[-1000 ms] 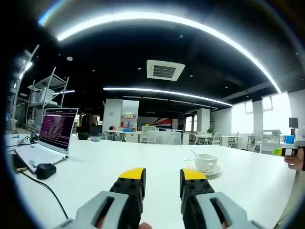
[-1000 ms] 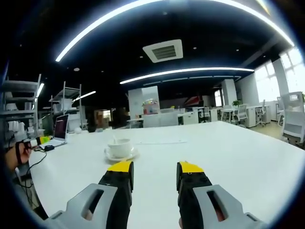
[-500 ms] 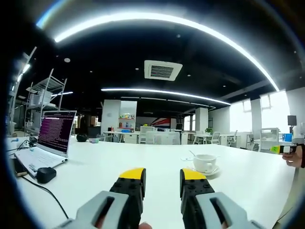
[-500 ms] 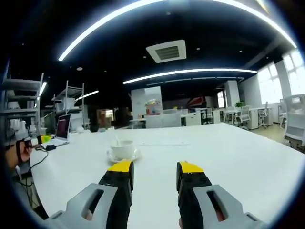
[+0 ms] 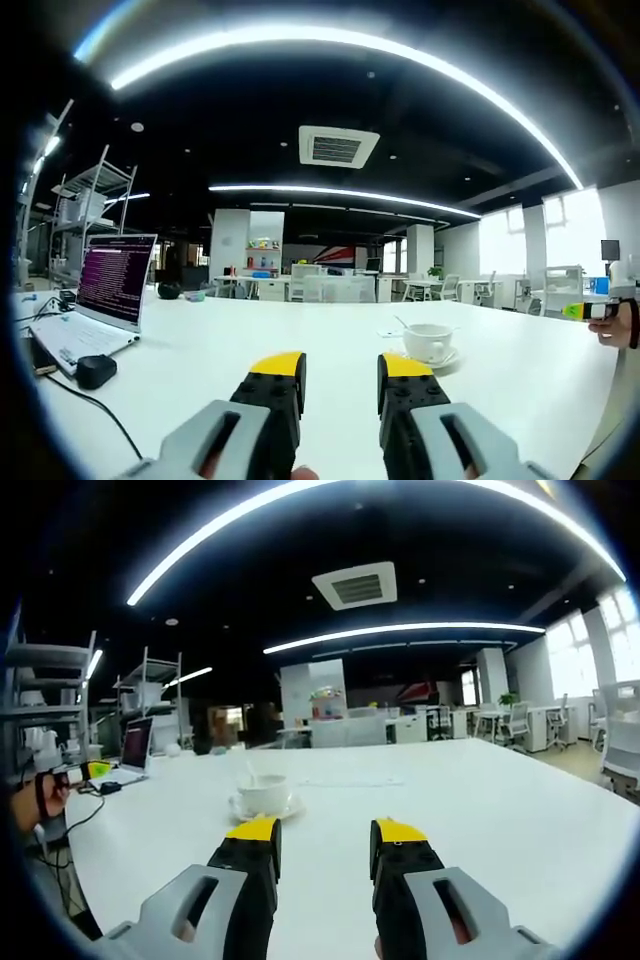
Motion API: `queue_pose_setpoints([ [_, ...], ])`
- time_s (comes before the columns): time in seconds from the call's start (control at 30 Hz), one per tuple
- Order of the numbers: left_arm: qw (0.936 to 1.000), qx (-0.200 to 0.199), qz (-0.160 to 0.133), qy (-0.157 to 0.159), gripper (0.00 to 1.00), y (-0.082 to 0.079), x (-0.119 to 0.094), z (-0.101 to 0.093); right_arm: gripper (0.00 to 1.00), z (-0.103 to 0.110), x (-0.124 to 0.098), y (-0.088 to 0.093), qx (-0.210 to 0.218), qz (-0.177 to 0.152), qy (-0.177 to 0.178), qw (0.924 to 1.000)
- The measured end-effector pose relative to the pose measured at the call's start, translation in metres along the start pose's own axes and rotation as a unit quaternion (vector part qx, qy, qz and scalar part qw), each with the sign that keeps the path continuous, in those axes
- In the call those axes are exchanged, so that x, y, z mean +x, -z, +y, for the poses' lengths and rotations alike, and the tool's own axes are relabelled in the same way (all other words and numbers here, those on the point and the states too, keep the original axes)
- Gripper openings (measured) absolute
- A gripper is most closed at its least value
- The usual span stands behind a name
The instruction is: Tidy tabletop coffee trays, cups and spoons，present forward
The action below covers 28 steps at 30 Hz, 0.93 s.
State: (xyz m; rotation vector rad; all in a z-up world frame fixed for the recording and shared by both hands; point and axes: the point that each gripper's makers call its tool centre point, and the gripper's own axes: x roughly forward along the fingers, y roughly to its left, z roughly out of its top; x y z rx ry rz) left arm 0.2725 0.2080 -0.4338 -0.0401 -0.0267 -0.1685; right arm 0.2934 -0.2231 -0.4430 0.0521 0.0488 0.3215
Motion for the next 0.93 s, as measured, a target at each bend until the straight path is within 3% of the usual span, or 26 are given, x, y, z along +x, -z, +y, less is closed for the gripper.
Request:
queue_pose_setpoints([
  [0.93, 0.9999, -0.011, -0.004, -0.009, 0.3, 0.006, 0.0, 0.005, 0.35, -0.004, -0.004, 0.012, 0.009, 0.003, 0.018, 0.9998],
])
